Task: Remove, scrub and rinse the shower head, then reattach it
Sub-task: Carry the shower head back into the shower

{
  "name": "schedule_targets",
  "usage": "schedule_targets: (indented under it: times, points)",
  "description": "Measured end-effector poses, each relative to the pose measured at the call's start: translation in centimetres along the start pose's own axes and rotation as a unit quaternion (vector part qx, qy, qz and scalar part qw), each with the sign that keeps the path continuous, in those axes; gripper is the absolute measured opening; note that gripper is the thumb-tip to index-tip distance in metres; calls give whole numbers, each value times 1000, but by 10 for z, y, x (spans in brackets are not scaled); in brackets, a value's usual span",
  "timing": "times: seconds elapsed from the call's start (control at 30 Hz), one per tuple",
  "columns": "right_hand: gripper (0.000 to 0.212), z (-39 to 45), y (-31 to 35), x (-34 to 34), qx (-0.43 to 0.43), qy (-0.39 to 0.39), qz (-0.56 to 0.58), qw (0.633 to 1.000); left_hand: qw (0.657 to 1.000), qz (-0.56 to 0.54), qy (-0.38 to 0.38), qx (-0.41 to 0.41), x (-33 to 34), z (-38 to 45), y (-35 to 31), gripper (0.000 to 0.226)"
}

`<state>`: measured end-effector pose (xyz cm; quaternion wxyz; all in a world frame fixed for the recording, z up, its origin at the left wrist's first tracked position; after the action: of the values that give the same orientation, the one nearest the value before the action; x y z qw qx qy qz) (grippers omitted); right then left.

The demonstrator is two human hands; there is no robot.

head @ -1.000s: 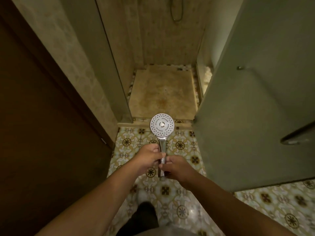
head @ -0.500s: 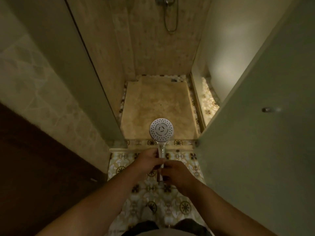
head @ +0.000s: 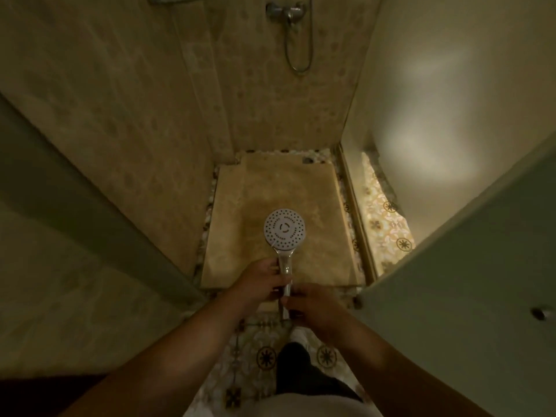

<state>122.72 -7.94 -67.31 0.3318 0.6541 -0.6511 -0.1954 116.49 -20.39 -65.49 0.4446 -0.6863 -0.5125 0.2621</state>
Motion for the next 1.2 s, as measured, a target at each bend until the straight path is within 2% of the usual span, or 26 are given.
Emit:
schedule_targets:
  times: [0.13, 0.4, 0.67, 0.93, 1.03, 1.2]
  points:
    - [12, 48, 60, -34, 7, -9, -27, 1000, 1000, 19, 4, -2, 1, 69, -39, 22]
    - [12, 111, 160, -84, 12, -3, -4, 1000, 999, 35, 3, 8, 4, 172, -112, 29]
    - [8, 179, 231, -122, 8, -23, -7, 1000, 1000, 21, 7, 16, -7, 267, -161, 18]
    - [17, 282, 333, -146, 21, -49, -24, 998, 998, 33, 47, 21, -51, 401, -227, 19]
    - [12, 316, 379, -143, 25, -52, -20, 998, 998, 33, 55, 6, -76, 444, -259, 19]
    - [13, 356, 465, -130, -1, -63, -8, 998, 996, 48, 69, 27, -113, 506, -324, 23]
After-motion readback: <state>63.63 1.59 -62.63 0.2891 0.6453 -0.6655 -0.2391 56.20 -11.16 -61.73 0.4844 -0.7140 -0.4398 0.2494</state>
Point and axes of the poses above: each hand's wrist, its own z-axis towards the middle knuckle, its own x-axis out of the palm, y = z × x, the point moved 3 cm from there along z, towards the middle knuckle, and after that the axes turned 8 degrees about x, right-handed, at the moved point
